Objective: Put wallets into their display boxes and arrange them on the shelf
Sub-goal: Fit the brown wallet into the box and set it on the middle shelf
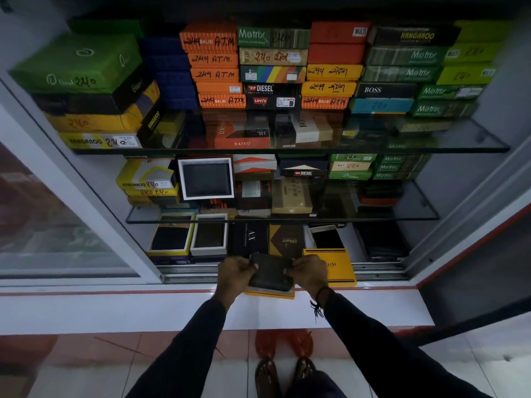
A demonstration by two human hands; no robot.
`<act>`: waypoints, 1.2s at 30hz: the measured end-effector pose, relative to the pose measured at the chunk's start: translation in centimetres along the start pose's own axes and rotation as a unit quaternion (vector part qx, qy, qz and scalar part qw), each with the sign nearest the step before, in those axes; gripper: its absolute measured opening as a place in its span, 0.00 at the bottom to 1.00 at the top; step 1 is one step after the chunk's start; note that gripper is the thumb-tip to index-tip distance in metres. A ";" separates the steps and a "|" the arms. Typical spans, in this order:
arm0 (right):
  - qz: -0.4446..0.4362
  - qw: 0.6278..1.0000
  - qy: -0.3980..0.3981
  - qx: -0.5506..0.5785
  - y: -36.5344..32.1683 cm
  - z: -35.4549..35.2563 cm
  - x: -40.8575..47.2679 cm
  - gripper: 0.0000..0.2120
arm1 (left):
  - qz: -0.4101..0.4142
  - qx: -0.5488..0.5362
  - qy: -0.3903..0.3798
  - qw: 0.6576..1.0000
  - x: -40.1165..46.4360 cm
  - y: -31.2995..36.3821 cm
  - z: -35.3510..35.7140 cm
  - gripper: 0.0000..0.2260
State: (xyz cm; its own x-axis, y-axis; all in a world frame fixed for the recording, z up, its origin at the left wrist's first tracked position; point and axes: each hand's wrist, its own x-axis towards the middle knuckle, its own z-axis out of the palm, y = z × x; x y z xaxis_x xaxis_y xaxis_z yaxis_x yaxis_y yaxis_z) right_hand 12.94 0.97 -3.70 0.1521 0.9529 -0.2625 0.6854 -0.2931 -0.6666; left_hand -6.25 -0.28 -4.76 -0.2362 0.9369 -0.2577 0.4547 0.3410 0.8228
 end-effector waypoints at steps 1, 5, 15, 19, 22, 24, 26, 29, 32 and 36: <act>-0.002 0.999 -0.006 -0.034 0.1 0.2 0.0 0.07 | 0.005 0.050 -0.001 0.999 0.0 0.1 0.2 0.03; -0.022 0.996 -0.008 -0.089 0.5 1.3 -0.7 0.09 | -0.012 0.141 -0.002 0.990 0.1 0.4 0.9 0.06; 0.003 0.998 0.055 0.025 -1.0 -0.7 -1.3 0.16 | -0.031 0.097 0.038 0.994 -1.3 1.2 0.1 0.05; -0.054 0.989 0.097 0.095 -2.4 -4.4 -2.1 0.14 | 0.042 0.025 0.078 0.996 -2.6 3.9 -1.6 0.08; -0.079 0.977 0.136 0.144 -3.6 -7.0 -2.1 0.17 | 0.116 -0.007 0.091 0.989 -3.3 7.1 -2.9 0.09; -0.102 0.961 0.164 0.195 -4.7 -8.8 -1.9 0.20 | 0.165 -0.031 0.116 0.979 -3.3 9.5 -3.6 0.10; -0.125 0.947 0.193 0.222 -6.0 -10.2 -1.4 0.21 | 0.200 -0.047 0.144 0.968 -3.1 11.8 -4.2 0.12; -0.152 0.931 0.213 0.257 -7.7 -11.6 0.2 0.20 | 0.244 -0.035 0.170 0.954 -1.6 14.5 -4.5 0.12; -0.124 0.934 0.217 0.254 -9.3 -12.1 2.6 0.20 | 0.245 -0.006 0.156 0.957 0.5 16.6 -4.5 0.11; -0.096 0.943 0.205 0.243 -11.0 -11.7 5.8 0.20 | 0.180 0.066 0.174 0.966 3.5 18.1 -3.6 0.11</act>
State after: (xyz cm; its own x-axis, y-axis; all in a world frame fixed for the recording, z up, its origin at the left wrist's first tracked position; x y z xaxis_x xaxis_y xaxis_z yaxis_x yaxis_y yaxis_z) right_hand 14.61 10.65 10.27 0.3895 0.9130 0.1216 0.3371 -0.0184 -0.9413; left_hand -1.95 8.86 11.07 -0.3063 0.9217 0.2380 0.6619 0.0265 0.7491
